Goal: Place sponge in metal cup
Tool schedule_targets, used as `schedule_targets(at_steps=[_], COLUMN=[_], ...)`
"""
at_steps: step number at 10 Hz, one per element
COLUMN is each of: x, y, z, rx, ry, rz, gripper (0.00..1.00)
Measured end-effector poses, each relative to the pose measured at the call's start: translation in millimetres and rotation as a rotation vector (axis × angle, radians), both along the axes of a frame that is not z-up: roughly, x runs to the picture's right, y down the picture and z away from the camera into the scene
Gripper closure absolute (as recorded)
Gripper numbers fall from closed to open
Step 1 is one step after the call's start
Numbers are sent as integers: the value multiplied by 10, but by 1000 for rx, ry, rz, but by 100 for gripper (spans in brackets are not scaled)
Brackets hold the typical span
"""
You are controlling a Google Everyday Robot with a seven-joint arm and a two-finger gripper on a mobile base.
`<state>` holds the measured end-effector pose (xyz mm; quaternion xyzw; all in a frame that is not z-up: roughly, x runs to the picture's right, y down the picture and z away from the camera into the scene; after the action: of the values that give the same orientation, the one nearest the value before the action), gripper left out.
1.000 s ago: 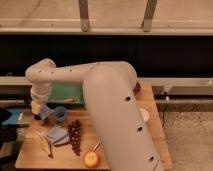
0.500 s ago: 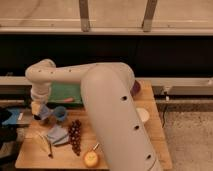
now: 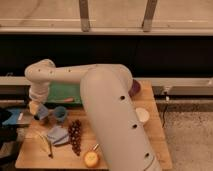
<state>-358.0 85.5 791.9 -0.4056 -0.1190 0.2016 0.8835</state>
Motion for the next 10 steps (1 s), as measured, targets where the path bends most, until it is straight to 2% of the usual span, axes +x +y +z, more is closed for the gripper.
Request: schedule_targets(at_steps=[4, 5, 8, 9, 10], x=[-32, -10, 74, 106, 180], y=[4, -61, -458, -644, -893], z=[-15, -35, -195, -294, -401], rx=[-2, 14, 109, 158, 223], ry=[-15, -14, 6, 16, 36], rz=[-9, -6, 37, 62, 103], gripper=[30, 30, 30, 30, 30])
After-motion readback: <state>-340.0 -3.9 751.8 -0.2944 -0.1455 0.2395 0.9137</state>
